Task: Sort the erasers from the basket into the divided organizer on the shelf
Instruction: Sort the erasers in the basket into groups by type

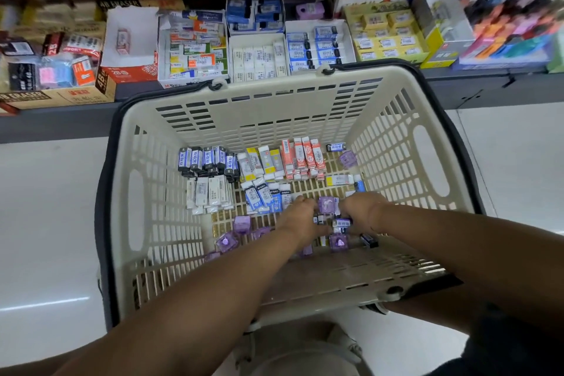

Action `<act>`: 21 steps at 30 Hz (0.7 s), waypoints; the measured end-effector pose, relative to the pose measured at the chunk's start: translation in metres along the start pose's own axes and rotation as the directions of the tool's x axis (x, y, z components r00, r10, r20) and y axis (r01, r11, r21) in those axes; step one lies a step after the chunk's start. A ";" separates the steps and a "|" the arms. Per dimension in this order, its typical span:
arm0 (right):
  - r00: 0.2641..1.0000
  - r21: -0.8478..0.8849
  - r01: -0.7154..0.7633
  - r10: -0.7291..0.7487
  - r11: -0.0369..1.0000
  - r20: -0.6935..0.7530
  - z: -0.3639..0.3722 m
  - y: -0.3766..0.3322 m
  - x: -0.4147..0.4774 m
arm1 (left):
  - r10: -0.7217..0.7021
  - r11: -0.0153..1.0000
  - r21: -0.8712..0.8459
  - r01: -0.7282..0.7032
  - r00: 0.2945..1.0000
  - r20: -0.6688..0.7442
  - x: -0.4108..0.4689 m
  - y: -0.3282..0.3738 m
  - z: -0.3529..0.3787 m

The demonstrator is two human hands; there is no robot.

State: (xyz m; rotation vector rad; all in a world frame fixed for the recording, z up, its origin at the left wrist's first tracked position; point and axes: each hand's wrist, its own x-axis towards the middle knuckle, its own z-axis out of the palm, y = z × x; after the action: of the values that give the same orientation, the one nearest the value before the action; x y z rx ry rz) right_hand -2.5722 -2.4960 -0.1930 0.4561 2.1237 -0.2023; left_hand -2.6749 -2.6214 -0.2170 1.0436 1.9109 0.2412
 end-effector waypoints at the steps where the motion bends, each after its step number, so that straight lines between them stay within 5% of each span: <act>1: 1.000 -0.006 -0.002 0.002 1.000 -0.006 0.000 0.000 0.002 | -0.017 0.999 -0.048 0.017 1.000 -0.014 0.001 0.002 0.003; 15: 0.999 -0.065 -0.004 0.001 0.998 -0.043 0.007 0.004 0.018 | -0.092 0.987 -0.136 0.085 0.995 -0.046 0.005 0.011 0.013; 21: 0.998 -0.079 0.010 -0.015 0.997 -0.064 0.008 0.000 0.019 | -0.001 0.999 0.049 0.004 0.998 -0.070 0.001 0.015 0.011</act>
State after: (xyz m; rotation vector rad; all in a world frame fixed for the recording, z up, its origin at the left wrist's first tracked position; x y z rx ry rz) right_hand -2.5752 -2.4943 -0.2132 0.4083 2.1895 -0.1117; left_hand -2.6579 -2.6137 -0.2156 1.0778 1.9892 0.2336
